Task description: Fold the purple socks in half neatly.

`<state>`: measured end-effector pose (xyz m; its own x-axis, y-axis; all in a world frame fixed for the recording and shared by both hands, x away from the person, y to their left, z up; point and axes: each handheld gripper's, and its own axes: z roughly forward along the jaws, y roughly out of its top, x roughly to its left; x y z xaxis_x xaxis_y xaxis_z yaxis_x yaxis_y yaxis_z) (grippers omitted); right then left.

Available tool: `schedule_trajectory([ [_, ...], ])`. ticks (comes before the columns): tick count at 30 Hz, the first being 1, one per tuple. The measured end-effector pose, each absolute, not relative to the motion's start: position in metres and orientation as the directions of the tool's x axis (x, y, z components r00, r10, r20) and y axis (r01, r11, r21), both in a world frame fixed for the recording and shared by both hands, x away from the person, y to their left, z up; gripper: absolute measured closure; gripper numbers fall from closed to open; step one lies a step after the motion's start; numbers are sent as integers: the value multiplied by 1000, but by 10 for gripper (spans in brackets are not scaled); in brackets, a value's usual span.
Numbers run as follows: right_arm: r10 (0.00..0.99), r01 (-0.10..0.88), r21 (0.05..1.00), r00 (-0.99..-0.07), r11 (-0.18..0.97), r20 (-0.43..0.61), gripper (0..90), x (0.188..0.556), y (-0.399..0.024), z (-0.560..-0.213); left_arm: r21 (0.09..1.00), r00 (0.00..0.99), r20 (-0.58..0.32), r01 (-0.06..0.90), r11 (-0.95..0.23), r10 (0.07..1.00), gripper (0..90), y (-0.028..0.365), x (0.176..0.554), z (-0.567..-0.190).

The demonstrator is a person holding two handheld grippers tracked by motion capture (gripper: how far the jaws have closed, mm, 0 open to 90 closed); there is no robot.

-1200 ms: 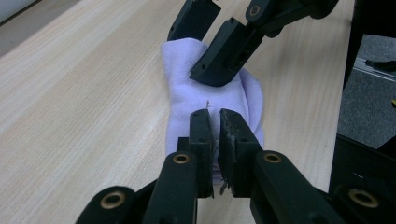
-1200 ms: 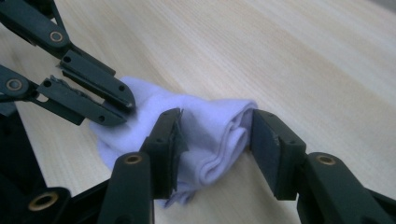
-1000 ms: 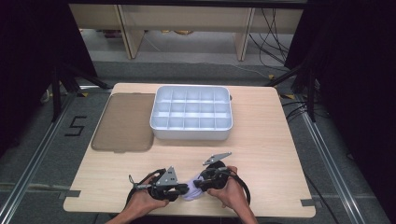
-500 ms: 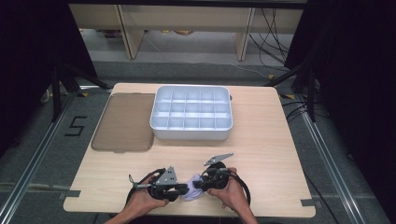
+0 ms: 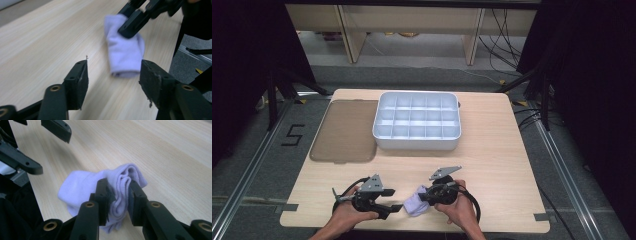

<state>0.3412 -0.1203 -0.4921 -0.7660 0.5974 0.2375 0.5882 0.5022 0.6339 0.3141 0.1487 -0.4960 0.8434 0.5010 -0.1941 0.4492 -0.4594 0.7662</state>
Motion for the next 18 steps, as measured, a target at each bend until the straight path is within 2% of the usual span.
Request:
schedule_trajectory([
  [3,593,578,638,-773,509,227,737,338,-119,-489,758,836,-190,459,-464,515,343,158,311,-498],
  [6,580,553,663,-786,505,213,738,334,-117,-483,746,806,-173,483,-459,567,309,171,308,-500],
  [11,578,504,673,-804,541,138,738,331,-117,-474,739,776,-163,505,-445,610,291,184,306,-504],
  [13,585,499,686,-801,530,131,738,329,-116,-471,723,767,-131,508,-469,629,274,190,306,-505],
  [18,574,486,679,-811,550,116,737,327,-116,-464,710,758,-135,524,-472,639,250,191,305,-507],
])
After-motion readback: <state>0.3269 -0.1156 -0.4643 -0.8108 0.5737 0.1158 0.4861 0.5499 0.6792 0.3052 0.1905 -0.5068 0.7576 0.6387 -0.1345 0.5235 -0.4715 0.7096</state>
